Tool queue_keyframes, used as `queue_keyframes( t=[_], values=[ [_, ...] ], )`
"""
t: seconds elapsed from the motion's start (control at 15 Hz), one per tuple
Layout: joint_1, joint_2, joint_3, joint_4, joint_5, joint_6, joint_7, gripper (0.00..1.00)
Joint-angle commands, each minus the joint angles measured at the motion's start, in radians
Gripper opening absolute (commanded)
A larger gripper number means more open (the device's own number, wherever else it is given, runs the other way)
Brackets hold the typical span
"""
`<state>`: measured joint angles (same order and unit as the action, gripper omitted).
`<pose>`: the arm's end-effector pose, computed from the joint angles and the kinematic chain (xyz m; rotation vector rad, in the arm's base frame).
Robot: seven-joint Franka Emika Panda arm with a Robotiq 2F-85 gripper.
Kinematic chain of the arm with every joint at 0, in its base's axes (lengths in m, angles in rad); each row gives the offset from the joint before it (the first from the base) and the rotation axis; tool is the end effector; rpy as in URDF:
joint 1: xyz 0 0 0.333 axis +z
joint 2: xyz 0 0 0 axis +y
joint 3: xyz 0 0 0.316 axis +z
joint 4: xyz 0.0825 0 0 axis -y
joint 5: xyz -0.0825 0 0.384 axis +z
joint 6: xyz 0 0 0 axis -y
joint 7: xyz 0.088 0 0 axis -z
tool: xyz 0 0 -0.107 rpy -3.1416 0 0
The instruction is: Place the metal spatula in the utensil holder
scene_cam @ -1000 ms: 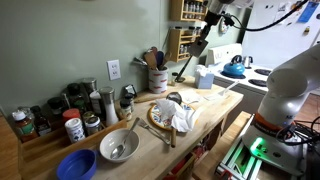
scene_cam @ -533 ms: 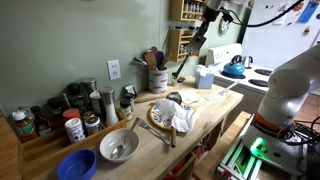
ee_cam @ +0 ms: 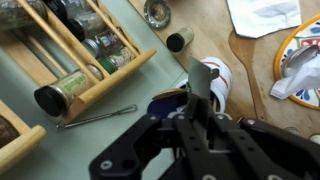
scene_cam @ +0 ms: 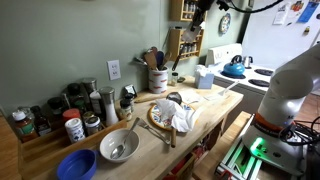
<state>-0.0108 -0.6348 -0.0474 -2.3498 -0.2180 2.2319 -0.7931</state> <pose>0.3994 -0.0341 0.6135 2.4893 1.0898 0.5552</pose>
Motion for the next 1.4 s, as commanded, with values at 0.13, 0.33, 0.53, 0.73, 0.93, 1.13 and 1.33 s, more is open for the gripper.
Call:
queue_keyframes(
  t=[0.13, 0.33, 0.53, 0.73, 0.93, 1.13, 1.33],
  values=[
    [0.058, 0.072, 0.027, 0.097, -0.071, -0.039, -0.009, 0.02],
    [0.063, 0.104, 0.034, 0.116, -0.098, -0.005, -0.003, 0.02],
    [0.064, 0.131, 0.041, 0.133, -0.126, 0.015, 0.001, 0.02],
    [0.072, 0.153, 0.042, 0.142, -0.128, 0.021, -0.001, 0.02],
    [0.074, 0.178, 0.042, 0.135, -0.132, 0.046, 0.002, 0.02],
    [0.068, 0.205, 0.042, 0.126, -0.145, 0.097, 0.009, 0.02],
    [0.067, 0.238, 0.041, 0.125, -0.146, 0.126, 0.005, 0.02]
  ],
)
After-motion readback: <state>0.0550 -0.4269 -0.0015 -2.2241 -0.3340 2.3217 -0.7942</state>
